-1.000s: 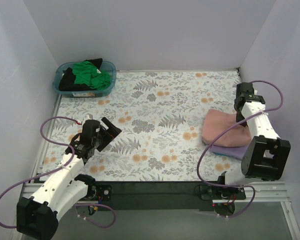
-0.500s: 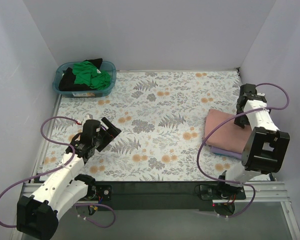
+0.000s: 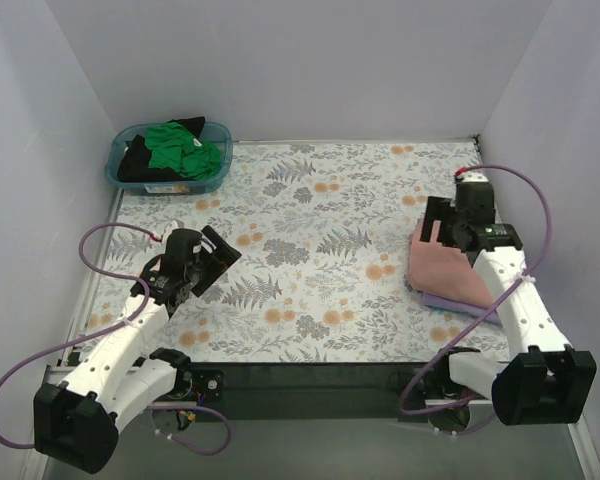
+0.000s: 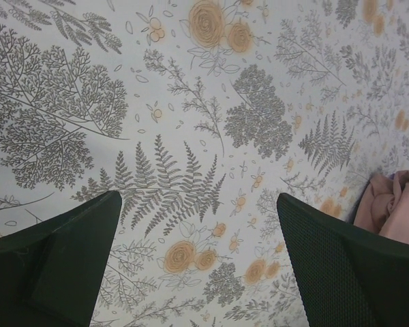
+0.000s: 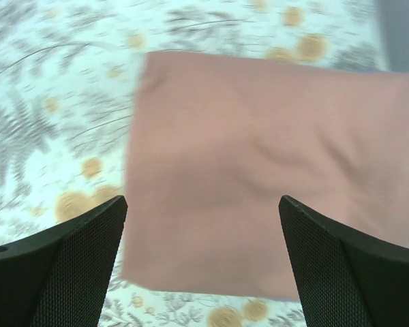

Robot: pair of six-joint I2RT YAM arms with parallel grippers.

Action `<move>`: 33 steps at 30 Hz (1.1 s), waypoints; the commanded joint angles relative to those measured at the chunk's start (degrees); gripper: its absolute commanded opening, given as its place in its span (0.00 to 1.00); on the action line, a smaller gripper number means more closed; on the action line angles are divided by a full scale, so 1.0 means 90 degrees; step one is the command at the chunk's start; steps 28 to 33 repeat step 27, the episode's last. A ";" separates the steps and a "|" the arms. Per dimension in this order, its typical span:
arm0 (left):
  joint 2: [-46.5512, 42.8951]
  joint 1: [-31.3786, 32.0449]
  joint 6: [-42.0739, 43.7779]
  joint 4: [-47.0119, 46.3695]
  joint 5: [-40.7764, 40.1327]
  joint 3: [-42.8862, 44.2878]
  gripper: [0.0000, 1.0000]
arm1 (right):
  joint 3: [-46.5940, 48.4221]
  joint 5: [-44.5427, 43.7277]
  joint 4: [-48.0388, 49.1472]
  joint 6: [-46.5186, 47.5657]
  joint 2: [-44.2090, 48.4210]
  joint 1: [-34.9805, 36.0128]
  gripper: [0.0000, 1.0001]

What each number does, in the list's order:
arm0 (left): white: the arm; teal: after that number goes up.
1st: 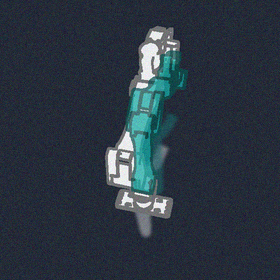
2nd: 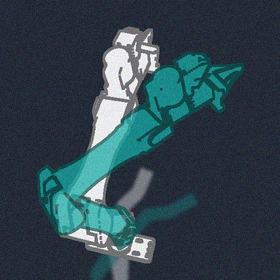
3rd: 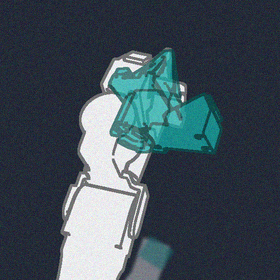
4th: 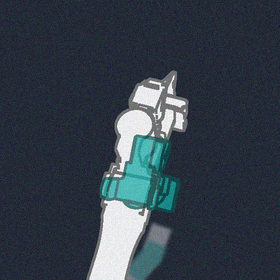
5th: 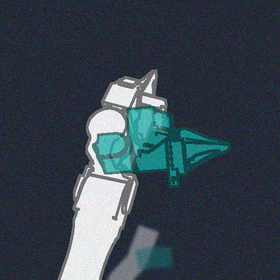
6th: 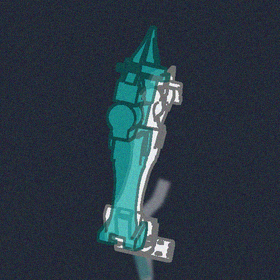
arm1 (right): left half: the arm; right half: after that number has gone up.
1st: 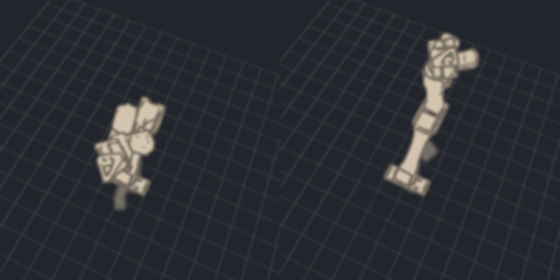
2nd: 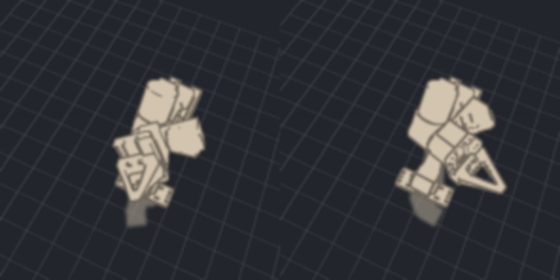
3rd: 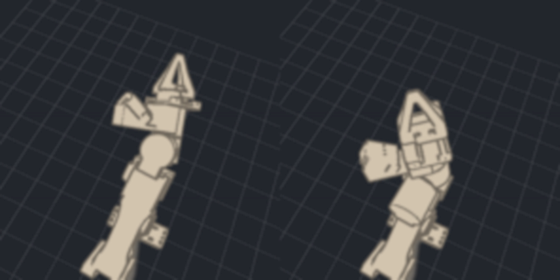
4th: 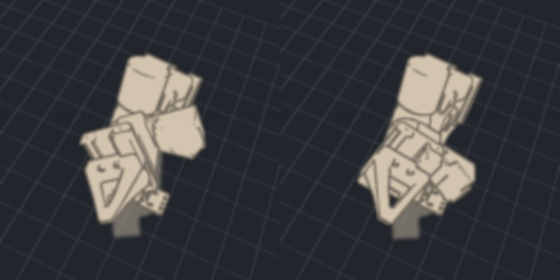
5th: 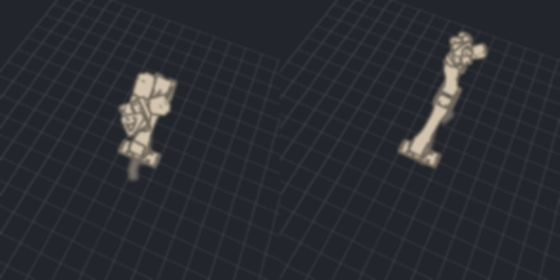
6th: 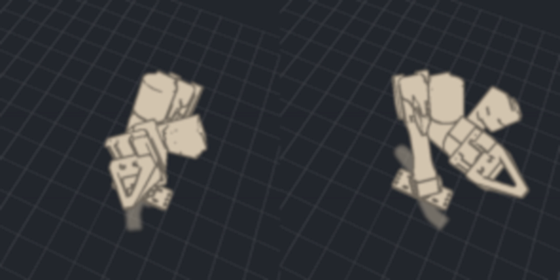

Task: Fold and stack the t-shirts
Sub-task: Neatly place the folded tshirt to the corner

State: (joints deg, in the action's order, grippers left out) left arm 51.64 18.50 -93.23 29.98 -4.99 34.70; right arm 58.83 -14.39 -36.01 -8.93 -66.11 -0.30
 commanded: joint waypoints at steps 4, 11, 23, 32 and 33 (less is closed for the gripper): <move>-0.0171 -0.0005 -0.0002 0.0263 0.0164 0.0637 0.98 | -0.1417 0.1080 0.1499 -0.0423 0.0956 0.1818 0.98; -0.0552 0.0005 -0.0208 0.1072 -0.0158 0.1046 0.98 | -0.2629 0.1893 0.2311 -0.0755 0.1749 0.2611 0.98; -0.1538 -0.0005 -0.0227 0.1405 -0.0324 0.0949 0.98 | -0.3596 0.2185 0.2966 -0.1518 0.3301 0.2611 0.98; -0.1568 -0.0005 -0.0188 0.1484 -0.0412 0.0988 0.98 | -0.3831 0.2244 0.2985 -0.1644 0.3614 0.2611 0.98; -0.1568 -0.0005 -0.0188 0.1484 -0.0412 0.0988 0.98 | -0.3831 0.2244 0.2985 -0.1644 0.3614 0.2611 0.98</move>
